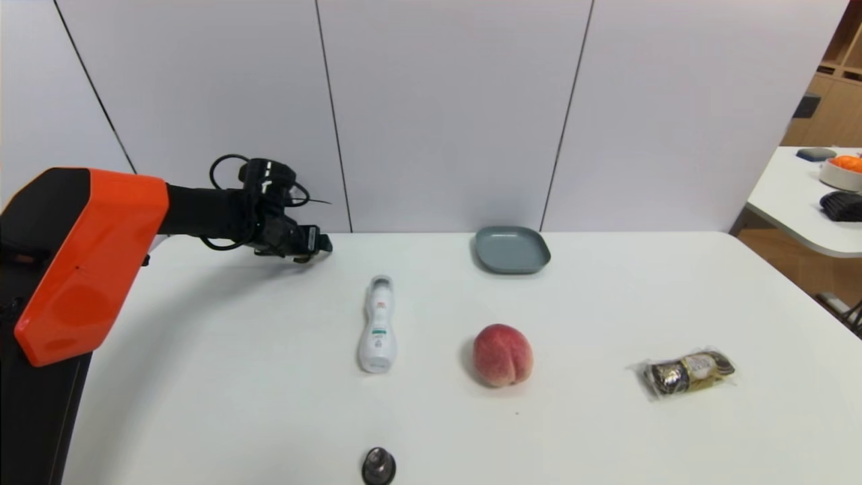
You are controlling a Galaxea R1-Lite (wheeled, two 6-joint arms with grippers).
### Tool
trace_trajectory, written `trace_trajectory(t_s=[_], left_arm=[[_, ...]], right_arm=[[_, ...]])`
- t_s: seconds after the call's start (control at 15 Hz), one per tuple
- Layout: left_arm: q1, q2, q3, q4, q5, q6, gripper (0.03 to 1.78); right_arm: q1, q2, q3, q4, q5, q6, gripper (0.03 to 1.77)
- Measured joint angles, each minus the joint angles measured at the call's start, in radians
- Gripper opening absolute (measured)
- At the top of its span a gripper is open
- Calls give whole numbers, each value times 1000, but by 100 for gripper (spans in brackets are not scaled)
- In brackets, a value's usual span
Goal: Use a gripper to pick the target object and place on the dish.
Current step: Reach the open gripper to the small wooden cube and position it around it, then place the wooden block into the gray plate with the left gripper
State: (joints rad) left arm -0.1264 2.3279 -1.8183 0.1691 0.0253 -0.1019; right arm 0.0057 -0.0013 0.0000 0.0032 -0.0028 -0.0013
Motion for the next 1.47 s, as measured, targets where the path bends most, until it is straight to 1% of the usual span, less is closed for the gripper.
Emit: trace_trajectory(t_s=[0.27, 0.4, 0.47, 0.6, 0.73, 0.8, 0.87, 1.2, 1.33, 1.47], left_arm=[[0, -1, 1, 0, 0, 1, 169], [0, -3, 1, 14, -1, 0, 133], [-1, -4, 1, 20, -1, 0, 119], [-1, -5, 0, 22, -1, 0, 94], [-1, -7, -1, 22, -1, 0, 73], [-1, -9, -2, 22, -1, 0, 37], [-1, -10, -2, 22, -1, 0, 41], [-10, -33, 4, 40, -5, 3, 41], [-34, -64, 10, 82, -9, 14, 41], [-87, -103, 12, 102, -12, 39, 41]], right_arm=[[0, 0, 0, 0, 0, 0, 171], [0, 0, 0, 0, 0, 0, 171], [0, 0, 0, 0, 0, 0, 171], [0, 0, 0, 1, 0, 0, 171], [0, 0, 0, 0, 0, 0, 171], [0, 0, 0, 0, 0, 0, 171], [0, 0, 0, 0, 0, 0, 171], [0, 0, 0, 0, 0, 0, 171], [0, 0, 0, 0, 0, 0, 171], [0, 0, 0, 1, 0, 0, 171]])
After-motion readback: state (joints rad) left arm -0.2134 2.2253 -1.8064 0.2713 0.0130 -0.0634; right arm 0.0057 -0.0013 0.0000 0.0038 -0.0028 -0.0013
